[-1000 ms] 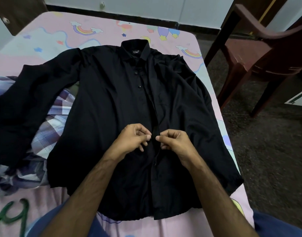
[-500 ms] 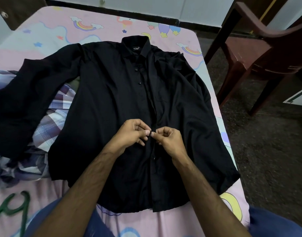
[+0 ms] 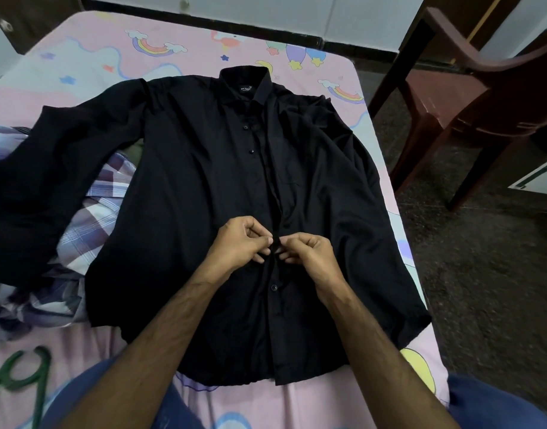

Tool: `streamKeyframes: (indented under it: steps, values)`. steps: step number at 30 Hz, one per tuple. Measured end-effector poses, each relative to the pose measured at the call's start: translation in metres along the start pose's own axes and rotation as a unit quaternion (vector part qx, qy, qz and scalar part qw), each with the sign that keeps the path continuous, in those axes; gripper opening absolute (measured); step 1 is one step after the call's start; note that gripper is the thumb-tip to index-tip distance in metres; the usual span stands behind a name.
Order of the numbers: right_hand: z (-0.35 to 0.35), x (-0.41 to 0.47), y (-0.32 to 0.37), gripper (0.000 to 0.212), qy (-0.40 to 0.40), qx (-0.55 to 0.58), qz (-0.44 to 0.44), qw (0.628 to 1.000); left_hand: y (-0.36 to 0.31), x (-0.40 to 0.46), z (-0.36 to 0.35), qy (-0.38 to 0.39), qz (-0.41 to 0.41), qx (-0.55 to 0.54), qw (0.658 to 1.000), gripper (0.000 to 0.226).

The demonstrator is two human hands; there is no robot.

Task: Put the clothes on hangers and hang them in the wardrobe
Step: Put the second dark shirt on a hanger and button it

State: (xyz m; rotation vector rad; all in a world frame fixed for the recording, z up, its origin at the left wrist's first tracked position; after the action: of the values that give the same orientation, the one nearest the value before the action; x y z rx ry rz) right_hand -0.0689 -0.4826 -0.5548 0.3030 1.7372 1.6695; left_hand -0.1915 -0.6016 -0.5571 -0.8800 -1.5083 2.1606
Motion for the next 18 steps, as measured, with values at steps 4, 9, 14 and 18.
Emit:
streamKeyframes:
  steps: [4, 9, 14, 18]
  values:
    - [-0.0025, 0.0037, -0.0010, 0.012, -0.003, -0.020, -0.006, 1.000, -0.0033, -0.0018, 0.0011, 0.007, 0.000, -0.003, 1.000, 0.003]
    - [-0.0052, 0.0043, -0.0043, 0.016, -0.020, -0.037, 0.013, 0.999, -0.0072, -0.0047, 0.0003, 0.007, -0.007, 0.024, 1.000, 0.014]
    - [-0.0037, 0.0074, -0.0075, 0.018, -0.012, -0.053, 0.015, 0.998, -0.0026, -0.0021, -0.0005, -0.018, -0.011, 0.059, 0.998, 0.009]
    - [-0.0031, 0.0069, -0.0077, 0.017, 0.003, -0.054, 0.024, 0.998, 0.0011, 0.0002, 0.0028, 0.003, -0.009, -0.003, 1.000, 0.015]
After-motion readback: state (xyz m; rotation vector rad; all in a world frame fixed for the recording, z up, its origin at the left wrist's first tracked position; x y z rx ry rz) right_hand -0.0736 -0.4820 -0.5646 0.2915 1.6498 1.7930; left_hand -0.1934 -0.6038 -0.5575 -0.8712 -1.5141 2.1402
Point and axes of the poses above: each hand's wrist, its own x-axis towards the middle knuckle, its own z-axis out of the back of the hand, y = z × x, the point moved 1 cm from there along x, towards the middle knuckle, and after that the axes turned 2 degrees about -y, right-handed, at the moved point
